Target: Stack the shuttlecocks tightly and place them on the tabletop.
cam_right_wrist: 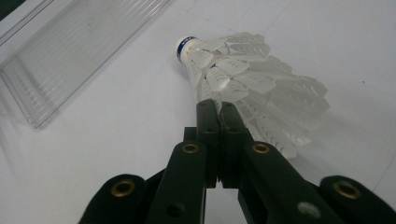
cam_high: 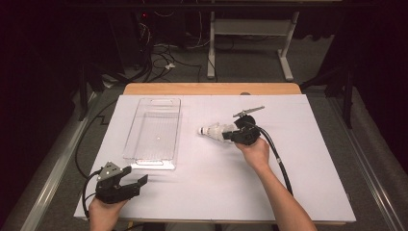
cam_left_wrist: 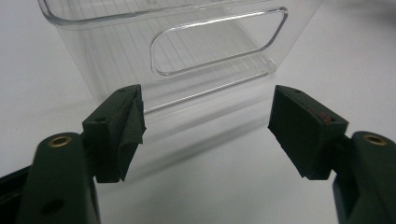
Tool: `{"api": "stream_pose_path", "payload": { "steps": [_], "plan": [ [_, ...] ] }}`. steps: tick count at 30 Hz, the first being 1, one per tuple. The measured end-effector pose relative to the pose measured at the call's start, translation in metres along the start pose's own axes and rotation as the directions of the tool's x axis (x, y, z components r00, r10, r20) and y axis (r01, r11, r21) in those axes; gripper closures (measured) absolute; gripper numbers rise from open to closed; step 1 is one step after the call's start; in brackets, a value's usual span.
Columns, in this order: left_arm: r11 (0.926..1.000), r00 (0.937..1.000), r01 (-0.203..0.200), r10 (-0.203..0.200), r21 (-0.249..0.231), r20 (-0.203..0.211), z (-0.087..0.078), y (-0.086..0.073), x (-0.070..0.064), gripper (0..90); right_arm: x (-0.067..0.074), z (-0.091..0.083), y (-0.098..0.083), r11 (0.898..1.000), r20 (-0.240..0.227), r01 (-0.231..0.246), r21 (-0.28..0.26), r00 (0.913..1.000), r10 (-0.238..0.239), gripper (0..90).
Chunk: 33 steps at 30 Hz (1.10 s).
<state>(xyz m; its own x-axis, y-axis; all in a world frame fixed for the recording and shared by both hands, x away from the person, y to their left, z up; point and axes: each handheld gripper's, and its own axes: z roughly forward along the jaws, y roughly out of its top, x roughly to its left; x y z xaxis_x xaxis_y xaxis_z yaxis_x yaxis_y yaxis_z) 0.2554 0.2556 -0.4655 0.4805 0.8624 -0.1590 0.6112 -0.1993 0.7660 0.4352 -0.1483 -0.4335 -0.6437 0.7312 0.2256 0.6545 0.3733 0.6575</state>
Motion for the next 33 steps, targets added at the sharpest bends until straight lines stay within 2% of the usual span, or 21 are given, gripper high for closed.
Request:
{"api": "stream_pose_path", "payload": {
  "steps": [22,33],
  "plan": [
    [1.0,1.0,0.002,-0.002,0.002,0.004,0.0009,-0.0001,0.0002,28.0,-0.004,0.004,-0.0048,1.0,0.022,-0.008,0.021,0.9997,0.008,87.6],
    [1.0,1.0,-0.002,0.002,-0.002,0.003,0.0,0.0,0.0,28.2,-0.0049,0.002,-0.0072,0.999,0.045,-0.027,0.024,0.9987,0.026,71.2]
  ]
}}
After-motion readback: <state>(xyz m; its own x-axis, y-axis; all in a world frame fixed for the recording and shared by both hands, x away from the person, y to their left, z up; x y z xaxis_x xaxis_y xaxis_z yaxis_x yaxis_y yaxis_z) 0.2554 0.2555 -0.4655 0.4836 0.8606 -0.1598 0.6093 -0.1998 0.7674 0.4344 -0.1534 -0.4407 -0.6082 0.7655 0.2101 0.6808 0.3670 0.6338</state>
